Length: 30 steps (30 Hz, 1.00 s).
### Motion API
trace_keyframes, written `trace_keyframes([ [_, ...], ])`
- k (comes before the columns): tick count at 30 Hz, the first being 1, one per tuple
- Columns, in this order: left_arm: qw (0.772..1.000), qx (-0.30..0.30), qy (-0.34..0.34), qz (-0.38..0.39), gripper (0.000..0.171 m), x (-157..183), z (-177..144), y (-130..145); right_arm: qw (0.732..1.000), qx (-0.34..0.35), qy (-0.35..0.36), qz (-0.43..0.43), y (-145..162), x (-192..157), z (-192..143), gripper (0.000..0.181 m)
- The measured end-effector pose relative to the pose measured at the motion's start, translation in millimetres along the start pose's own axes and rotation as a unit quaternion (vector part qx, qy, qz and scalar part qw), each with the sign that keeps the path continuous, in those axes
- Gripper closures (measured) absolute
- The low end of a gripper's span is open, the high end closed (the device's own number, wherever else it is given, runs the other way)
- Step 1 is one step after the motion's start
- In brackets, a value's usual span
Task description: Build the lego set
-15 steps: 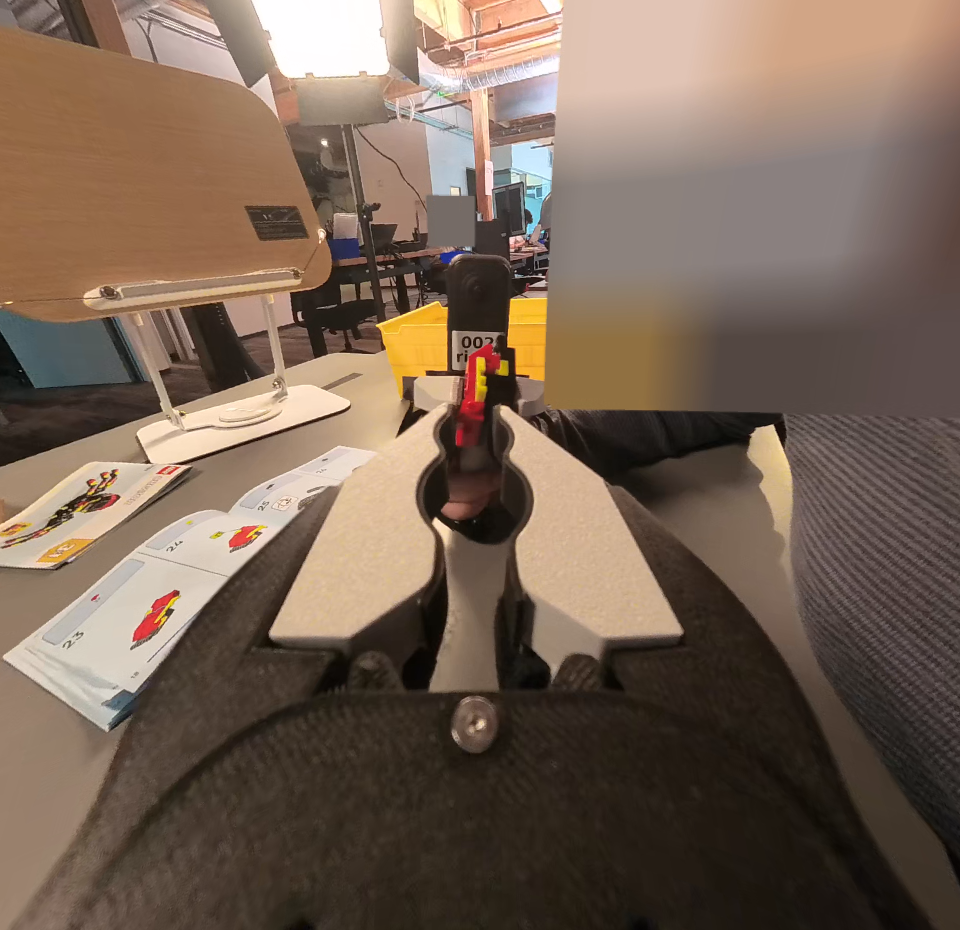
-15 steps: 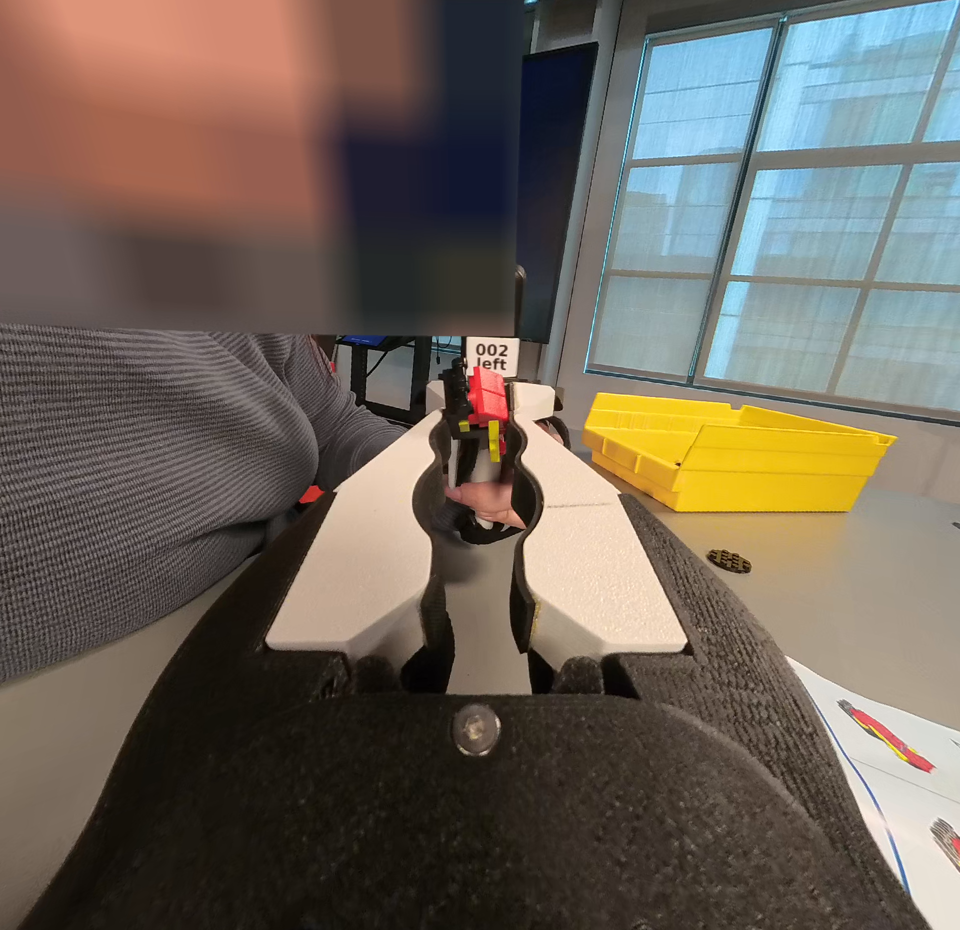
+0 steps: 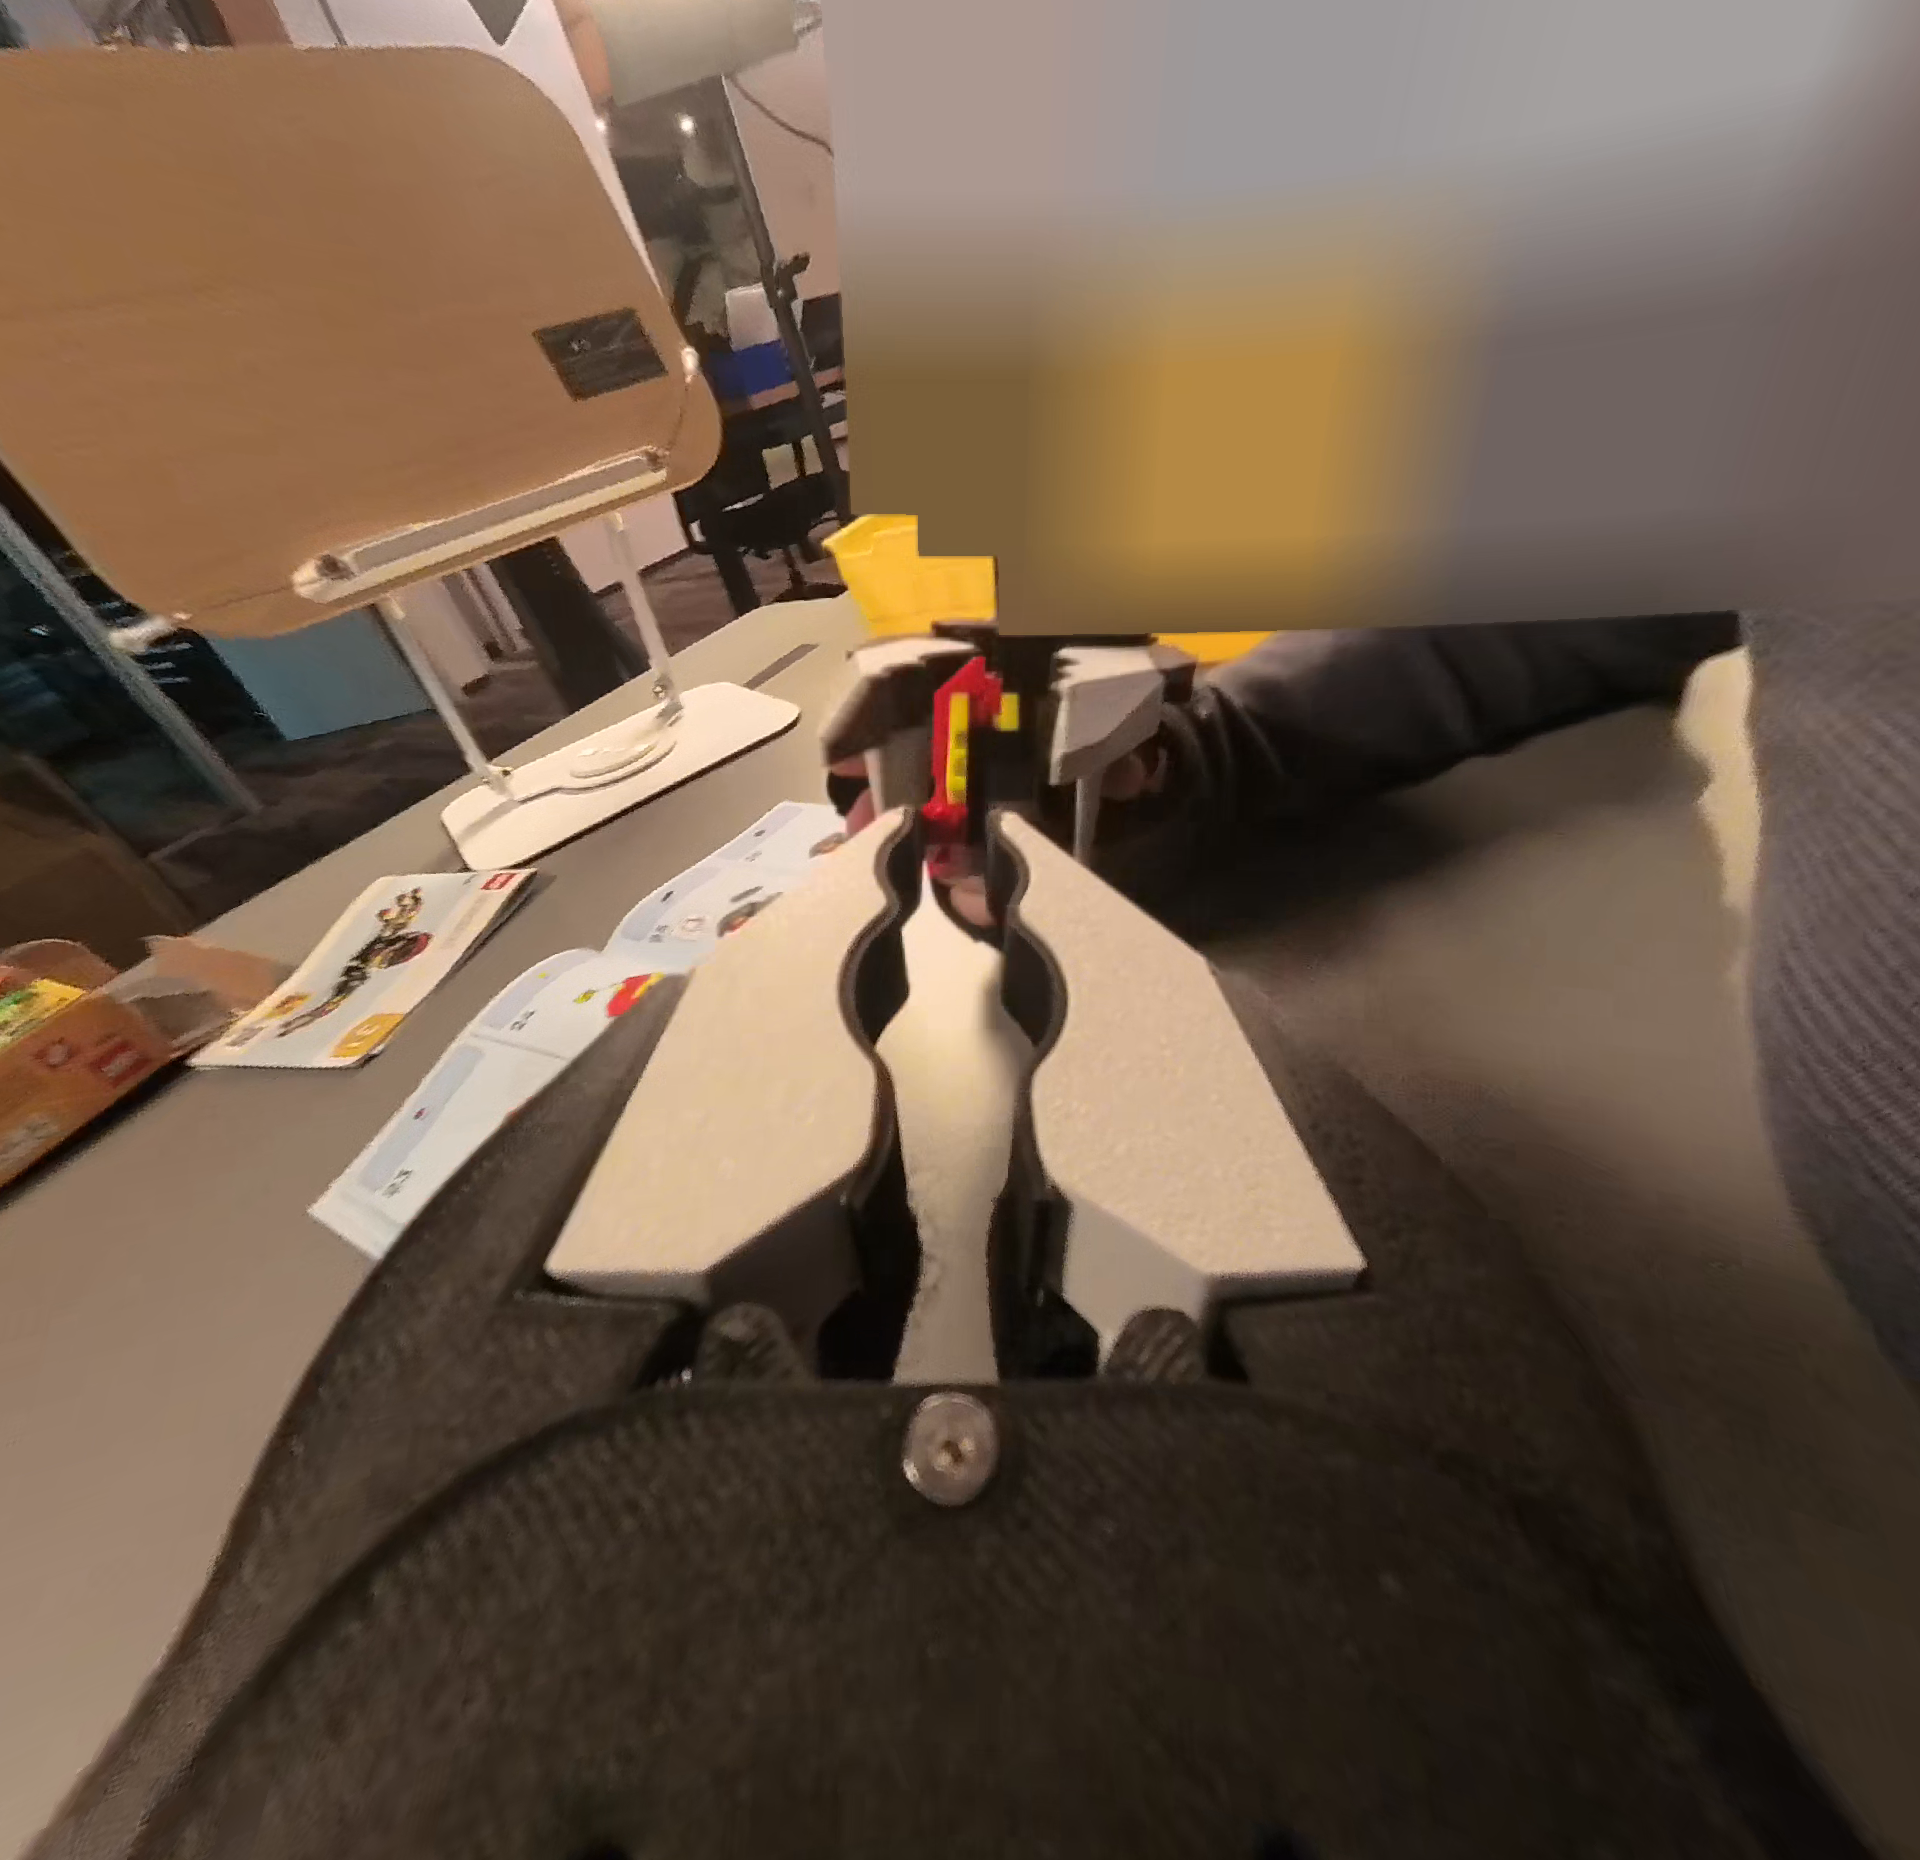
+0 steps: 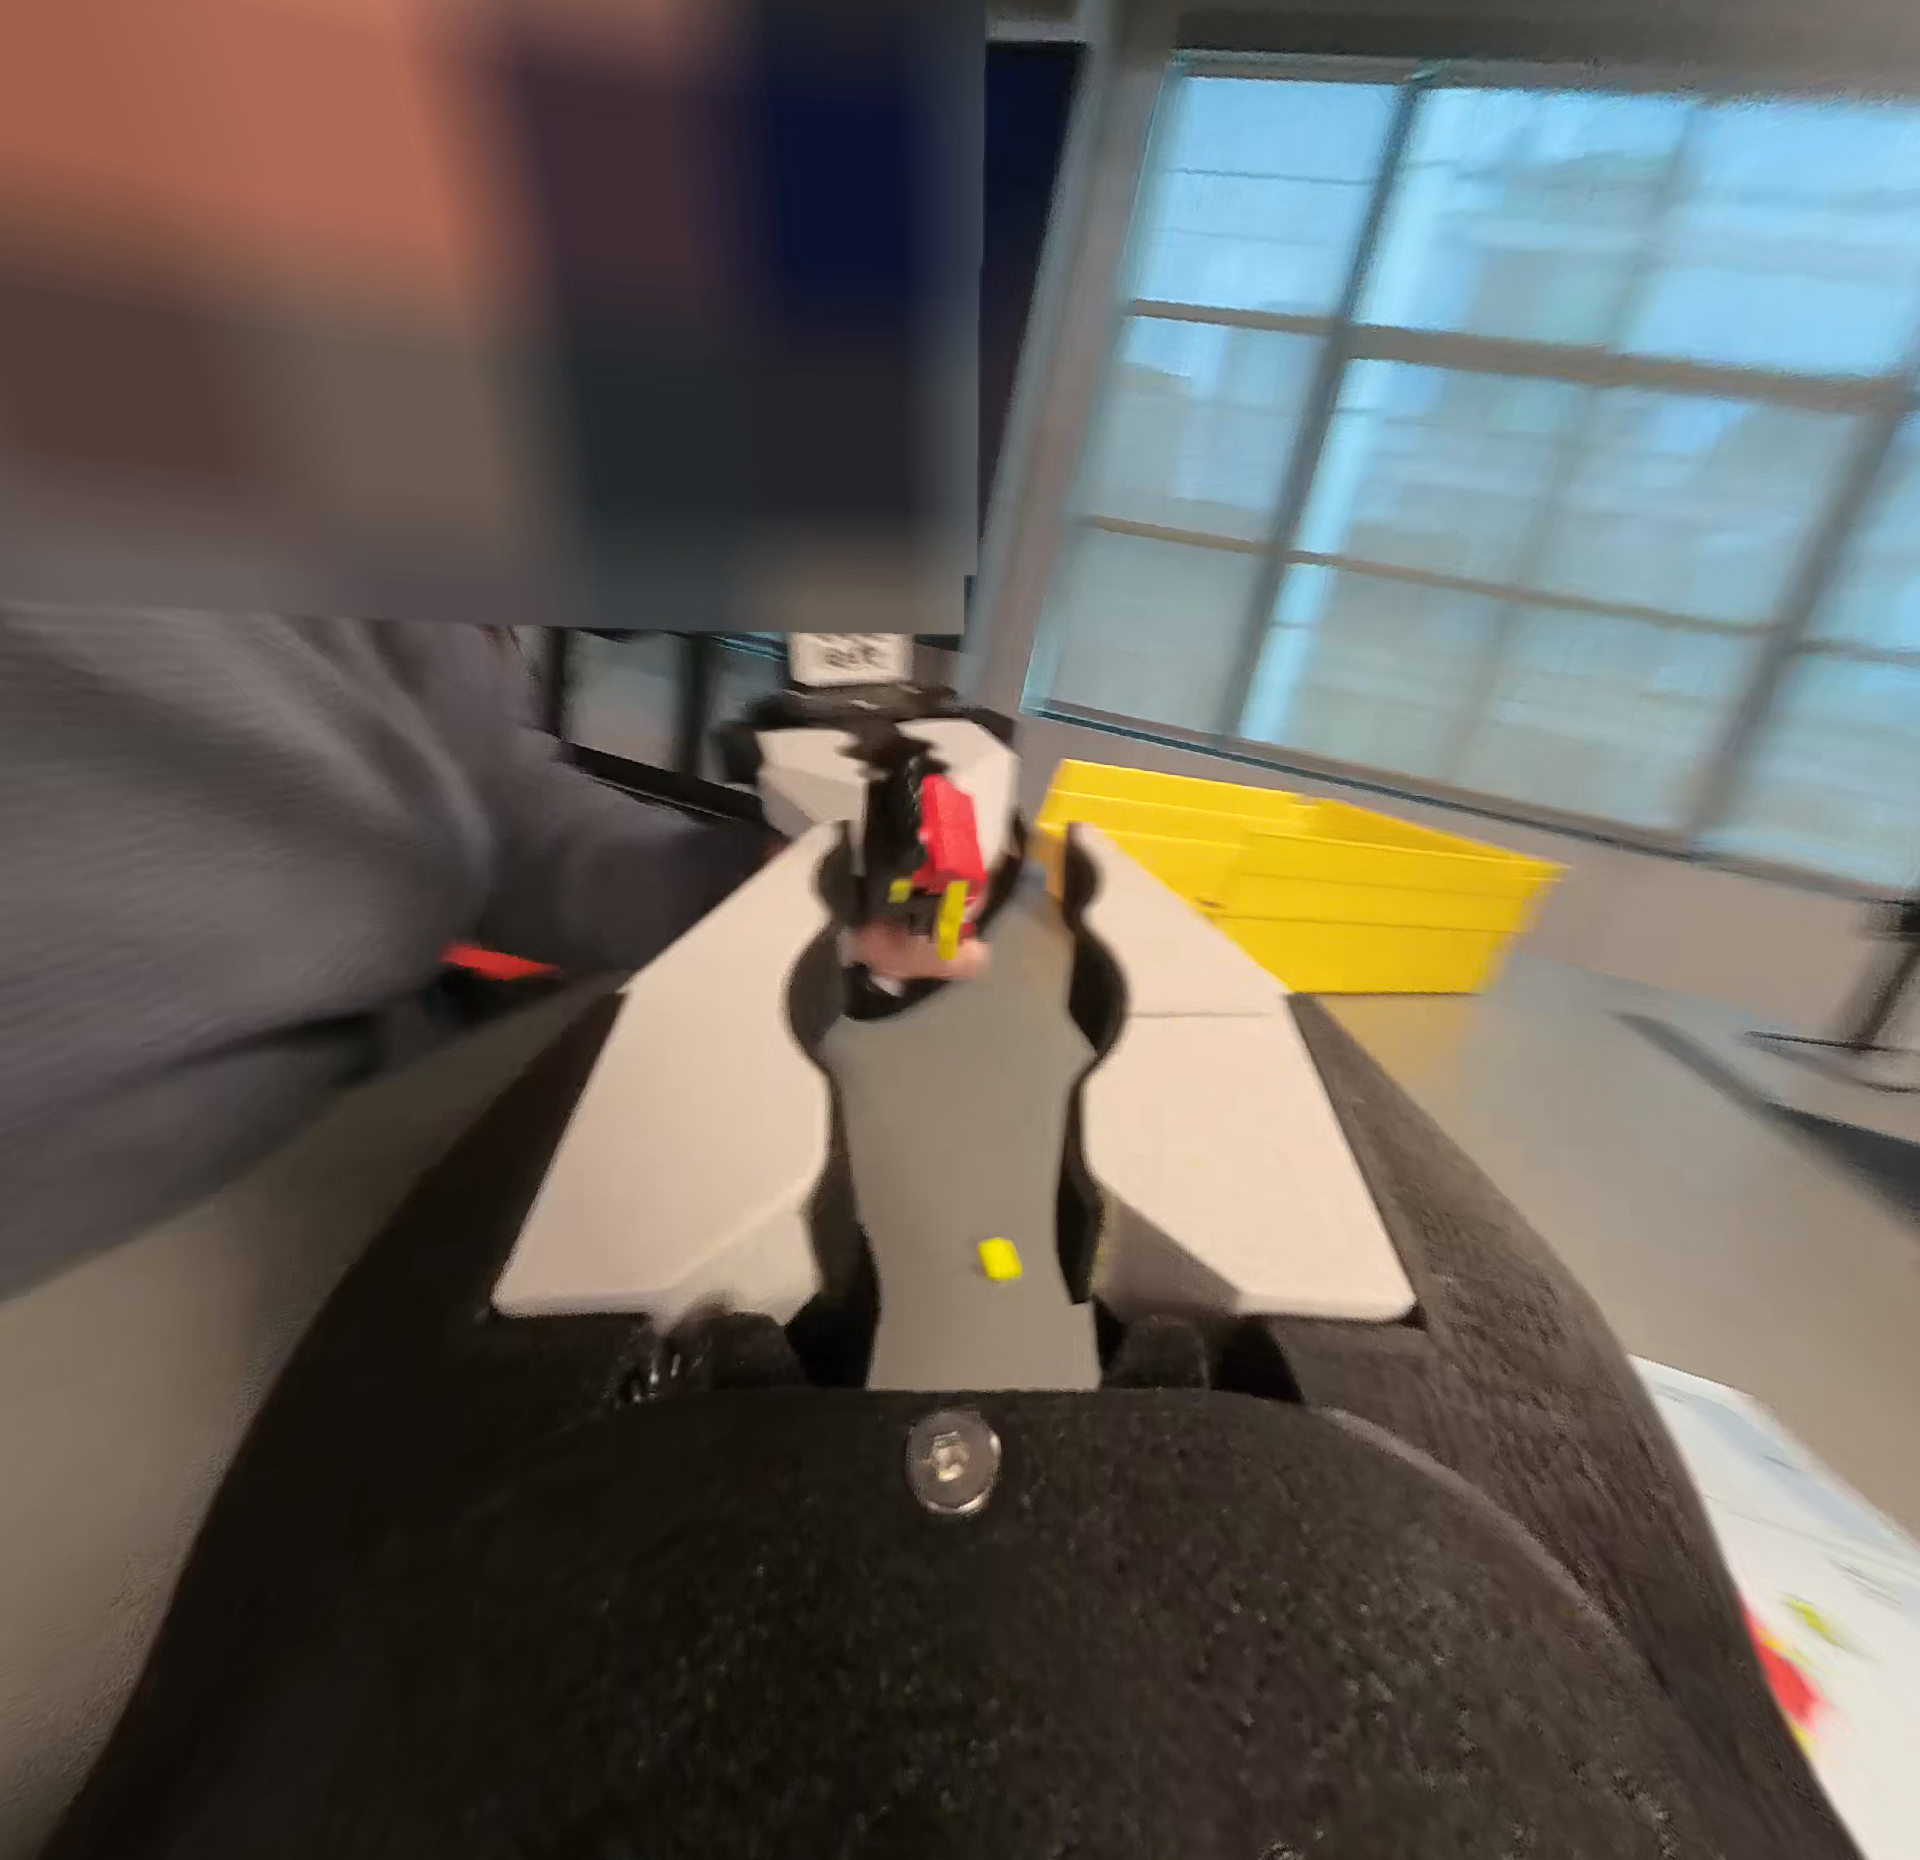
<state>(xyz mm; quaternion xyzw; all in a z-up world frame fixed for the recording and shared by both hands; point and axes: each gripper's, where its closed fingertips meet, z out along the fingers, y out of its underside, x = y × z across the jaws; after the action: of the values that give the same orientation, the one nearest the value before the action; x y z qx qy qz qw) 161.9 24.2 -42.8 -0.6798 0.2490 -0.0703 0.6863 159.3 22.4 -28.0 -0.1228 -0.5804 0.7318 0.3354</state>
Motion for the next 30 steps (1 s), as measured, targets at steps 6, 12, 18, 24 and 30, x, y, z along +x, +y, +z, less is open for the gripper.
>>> trace_keyframes([
  [6,0.997,-0.016,-0.016,0.077,0.161,0.9,-3.2,2.7,0.997,-0.043,-0.004,-0.070,10.0,-7.9,2.1,0.155],
  [12,0.983,-0.038,-0.024,0.177,0.162,3.4,-8.6,9.6,0.971,-0.114,0.012,-0.211,25.5,-15.8,5.5,0.150],
  [18,0.967,-0.088,-0.033,0.237,0.161,2.4,-7.1,26.9,0.903,-0.196,0.044,-0.379,46.1,-14.7,8.0,0.149],
  [24,0.949,-0.144,-0.071,0.272,0.161,-9.5,-5.9,40.8,0.816,-0.295,0.090,-0.488,66.1,1.7,7.3,0.145],
  [30,0.912,-0.203,-0.112,0.339,0.161,-17.4,-3.1,53.8,0.755,-0.399,0.133,-0.502,80.7,19.7,0.8,0.156],
])
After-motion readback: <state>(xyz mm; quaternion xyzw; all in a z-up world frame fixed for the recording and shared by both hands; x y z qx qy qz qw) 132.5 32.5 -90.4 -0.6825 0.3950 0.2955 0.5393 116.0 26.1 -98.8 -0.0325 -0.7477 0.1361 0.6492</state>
